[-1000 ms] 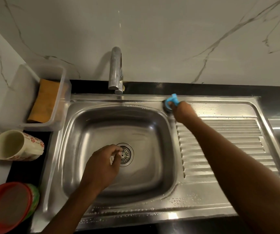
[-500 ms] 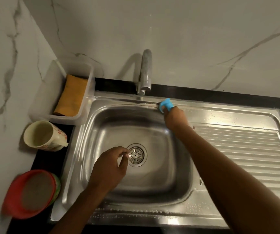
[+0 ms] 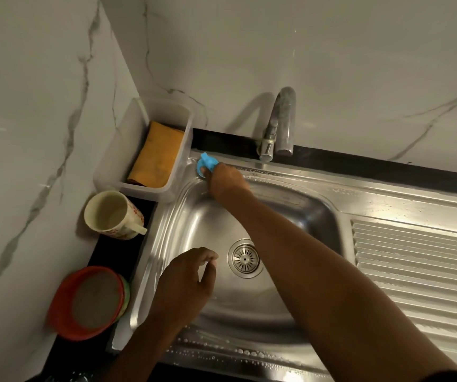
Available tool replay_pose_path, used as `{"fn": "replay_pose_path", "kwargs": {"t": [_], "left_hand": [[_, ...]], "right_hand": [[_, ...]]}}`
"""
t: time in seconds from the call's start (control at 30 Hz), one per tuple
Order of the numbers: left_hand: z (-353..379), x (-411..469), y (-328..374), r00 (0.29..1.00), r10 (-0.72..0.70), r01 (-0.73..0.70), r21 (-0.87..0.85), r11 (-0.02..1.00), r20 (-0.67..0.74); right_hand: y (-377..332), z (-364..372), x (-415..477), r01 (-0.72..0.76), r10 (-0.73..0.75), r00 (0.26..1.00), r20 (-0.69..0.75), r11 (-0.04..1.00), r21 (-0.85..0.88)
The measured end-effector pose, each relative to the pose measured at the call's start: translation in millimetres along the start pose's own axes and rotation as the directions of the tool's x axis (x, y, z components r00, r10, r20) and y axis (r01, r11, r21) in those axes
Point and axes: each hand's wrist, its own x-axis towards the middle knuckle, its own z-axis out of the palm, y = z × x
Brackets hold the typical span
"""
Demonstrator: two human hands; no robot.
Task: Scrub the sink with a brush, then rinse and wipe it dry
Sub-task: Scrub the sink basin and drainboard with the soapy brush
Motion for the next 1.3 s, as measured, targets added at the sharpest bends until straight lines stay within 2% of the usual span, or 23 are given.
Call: {"fn": "replay_pose_path", "kwargs": {"t": [0.2,0.3,0.4,0.53,0.67,0.83,0.93,1.1,1.3], "left_hand": [[2.7,-2.2,-0.7,1.0,0.017,-0.017,-0.027,0.999,0.006],[1.5,-5.0,-3.9,1.0,0.02,-0.02,-0.027,0.999,0.009],[-0.9,-10.6,-7.3,1.0,0.009,-0.009,-0.023,1.0,-0.008],[-8.0,-16.4,-10.7,0.999,-0.013,0.012,-0.026,1.0,-0.046],[-12.0,-16.3,-14.3,0.996,-0.019,0.014,-0.056,0.998,-0.087],[-12.6,-21.0,-14.5,0.993,-0.01,-0.001,-0.098,0.995,-0.119],[-17.9,-28.0,-11.1,0.996,-0.057,0.051,-0.095,0.994,-0.064],[-24.1,-40.5,-14.9,0.993,-0.115,0.114,-0.069,0.991,-0.01],[-29.1,-56.3,-22.0,0.98,-0.199,0.197,-0.122,0.973,-0.005]], "right_hand": [[68.5,-22.4,-12.6,-0.084,0.072,0.991,-0.112,0.991,-0.108],[62.8,-20.4,-7.3,-0.097,0.085,0.992,-0.094,0.987,-0.129],[27.9,-12.5,1.0,-0.035,0.032,0.999,-0.032,0.992,-0.118],[-8.5,0.2,11.4,0.011,-0.009,0.999,0.032,0.999,-0.042],[-12.2,11.9,11.3,0.014,-0.015,0.999,0.039,1.0,0.023],[-3.9,36.9,-27.7,0.033,-0.039,0.998,0.052,0.994,0.108],[5.2,59.0,-63.9,0.081,-0.101,0.991,0.09,0.976,0.201],[17.0,89.4,-104.1,0.122,-0.142,0.98,0.138,0.982,0.143],[9.7,66.4,-68.0,0.13,-0.146,0.986,0.085,0.977,0.17]]}}
